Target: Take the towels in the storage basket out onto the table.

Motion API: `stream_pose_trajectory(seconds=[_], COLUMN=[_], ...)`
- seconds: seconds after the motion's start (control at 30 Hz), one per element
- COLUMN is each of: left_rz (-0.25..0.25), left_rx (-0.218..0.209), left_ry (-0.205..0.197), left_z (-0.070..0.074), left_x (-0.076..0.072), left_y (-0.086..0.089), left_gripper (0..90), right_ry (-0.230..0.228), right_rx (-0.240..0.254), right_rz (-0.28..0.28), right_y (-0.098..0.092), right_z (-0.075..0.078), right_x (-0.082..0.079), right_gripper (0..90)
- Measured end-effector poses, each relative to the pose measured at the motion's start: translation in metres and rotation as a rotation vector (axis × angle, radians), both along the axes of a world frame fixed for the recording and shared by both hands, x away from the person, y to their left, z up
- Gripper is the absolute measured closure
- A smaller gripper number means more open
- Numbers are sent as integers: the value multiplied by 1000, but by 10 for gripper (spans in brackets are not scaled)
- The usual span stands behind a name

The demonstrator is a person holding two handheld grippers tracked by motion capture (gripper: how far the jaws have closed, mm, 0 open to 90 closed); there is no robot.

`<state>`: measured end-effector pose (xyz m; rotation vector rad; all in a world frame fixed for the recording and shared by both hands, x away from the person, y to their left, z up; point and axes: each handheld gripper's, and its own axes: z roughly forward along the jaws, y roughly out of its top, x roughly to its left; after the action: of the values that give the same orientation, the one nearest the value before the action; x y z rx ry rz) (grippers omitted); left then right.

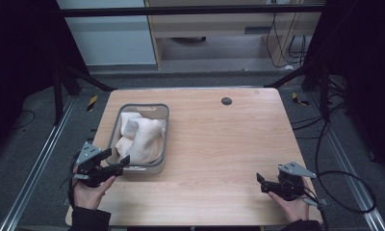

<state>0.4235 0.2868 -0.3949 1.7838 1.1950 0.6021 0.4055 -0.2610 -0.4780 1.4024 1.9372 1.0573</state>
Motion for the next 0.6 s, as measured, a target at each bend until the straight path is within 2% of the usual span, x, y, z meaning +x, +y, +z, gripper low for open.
stream_pose_trajectory(seconds=[0.43, 0.6], left_rz=[-21, -26], left_rx=[-2, 1], left_ry=[-12, -6], left_z=[12, 14], left_x=[15, 21], left_y=[-6, -8], left_gripper=[237, 238], right_ry=[-11, -5], right_rx=[4, 10], right_rz=[9, 12], right_y=[0, 1], right_z=[-1, -1], right_x=[2, 2], right_gripper=[118, 118])
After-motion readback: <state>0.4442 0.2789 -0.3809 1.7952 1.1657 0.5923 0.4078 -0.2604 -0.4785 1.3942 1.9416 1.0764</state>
